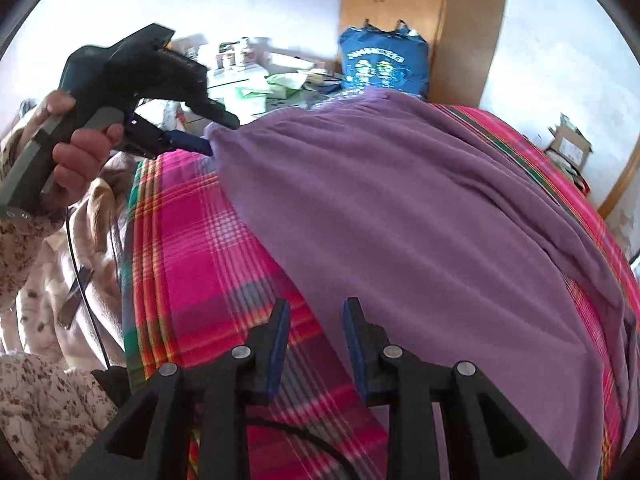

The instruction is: Fold clothes

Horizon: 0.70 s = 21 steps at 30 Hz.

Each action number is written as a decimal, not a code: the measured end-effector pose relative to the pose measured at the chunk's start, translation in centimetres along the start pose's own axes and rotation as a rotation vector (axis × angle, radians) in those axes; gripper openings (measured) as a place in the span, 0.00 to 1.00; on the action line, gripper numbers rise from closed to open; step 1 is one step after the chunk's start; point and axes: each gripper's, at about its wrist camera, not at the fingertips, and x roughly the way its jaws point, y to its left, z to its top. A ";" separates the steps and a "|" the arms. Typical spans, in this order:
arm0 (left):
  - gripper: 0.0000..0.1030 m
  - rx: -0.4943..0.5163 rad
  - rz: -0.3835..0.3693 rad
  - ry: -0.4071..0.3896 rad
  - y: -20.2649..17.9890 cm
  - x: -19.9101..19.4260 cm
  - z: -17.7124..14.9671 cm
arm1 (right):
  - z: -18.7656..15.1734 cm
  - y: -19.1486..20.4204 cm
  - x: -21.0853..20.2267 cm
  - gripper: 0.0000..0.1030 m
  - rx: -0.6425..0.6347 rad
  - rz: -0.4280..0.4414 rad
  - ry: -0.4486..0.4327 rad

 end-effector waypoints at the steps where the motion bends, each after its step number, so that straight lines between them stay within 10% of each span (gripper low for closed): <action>1: 0.41 -0.003 0.003 -0.001 0.0 0.1 0.0 | 0.1 0.3 0.2 0.28 -0.006 0.004 0.003; 5: 0.38 0.009 -0.005 -0.007 -0.3 0.3 0.4 | 0.9 1.3 1.1 0.34 -0.032 0.015 0.009; 7: 0.10 0.024 -0.002 -0.017 -0.6 0.2 0.6 | 1.2 1.8 1.4 0.36 -0.058 -0.003 0.007; 21: 0.09 -0.025 -0.118 -0.022 -3.1 -0.5 3.0 | 2.3 2.8 2.6 0.37 -0.134 -0.141 -0.022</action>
